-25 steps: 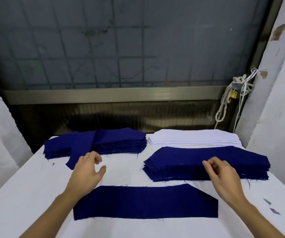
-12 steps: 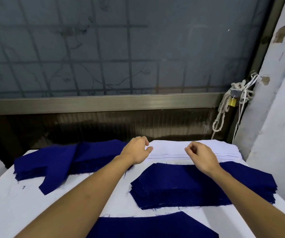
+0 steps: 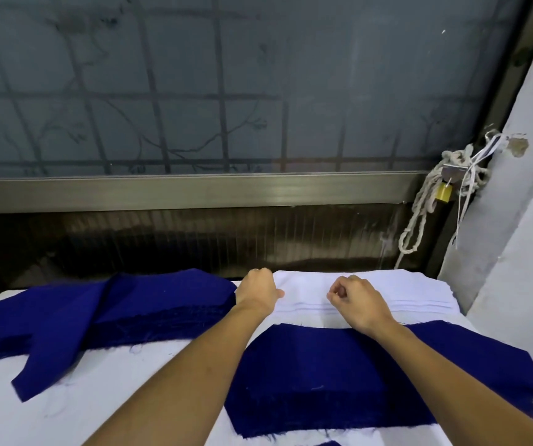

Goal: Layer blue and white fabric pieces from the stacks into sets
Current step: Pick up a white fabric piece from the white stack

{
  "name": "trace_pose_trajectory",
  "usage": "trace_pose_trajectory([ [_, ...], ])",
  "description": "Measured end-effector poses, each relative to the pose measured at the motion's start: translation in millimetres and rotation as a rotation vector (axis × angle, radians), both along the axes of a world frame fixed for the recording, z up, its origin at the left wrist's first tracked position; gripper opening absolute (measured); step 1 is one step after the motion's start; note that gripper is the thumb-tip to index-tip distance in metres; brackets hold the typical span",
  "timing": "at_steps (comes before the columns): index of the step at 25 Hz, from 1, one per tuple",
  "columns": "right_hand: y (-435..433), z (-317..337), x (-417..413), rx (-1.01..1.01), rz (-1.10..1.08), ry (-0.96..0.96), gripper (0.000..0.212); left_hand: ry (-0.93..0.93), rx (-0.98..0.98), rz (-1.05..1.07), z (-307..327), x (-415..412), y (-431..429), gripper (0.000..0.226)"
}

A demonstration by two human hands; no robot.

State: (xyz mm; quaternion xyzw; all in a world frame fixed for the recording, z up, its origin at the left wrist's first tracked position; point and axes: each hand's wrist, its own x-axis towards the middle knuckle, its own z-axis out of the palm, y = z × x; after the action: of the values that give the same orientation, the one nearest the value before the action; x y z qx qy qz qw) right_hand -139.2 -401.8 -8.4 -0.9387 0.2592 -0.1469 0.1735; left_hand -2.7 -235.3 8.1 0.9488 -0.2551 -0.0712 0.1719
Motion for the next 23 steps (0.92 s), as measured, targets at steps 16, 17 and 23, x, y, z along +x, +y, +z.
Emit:
trace_pose_trajectory([
  [16, 15.6, 12.0, 15.9, 0.01, 0.112, -0.113, 0.047, -0.013, -0.21, -0.394, 15.2, -14.5, 11.6, 0.022],
  [17, 16.9, 14.8, 16.9, 0.038, 0.13, -0.099, 0.046, 0.011, -0.275, -0.388, 18.4, -15.3, 11.4, 0.022],
  [23, 30.4, 37.6, 13.5, 0.152, 0.247, -0.12, 0.048, 0.117, -0.612, -0.427, 43.6, -22.8, 19.0, 0.022],
])
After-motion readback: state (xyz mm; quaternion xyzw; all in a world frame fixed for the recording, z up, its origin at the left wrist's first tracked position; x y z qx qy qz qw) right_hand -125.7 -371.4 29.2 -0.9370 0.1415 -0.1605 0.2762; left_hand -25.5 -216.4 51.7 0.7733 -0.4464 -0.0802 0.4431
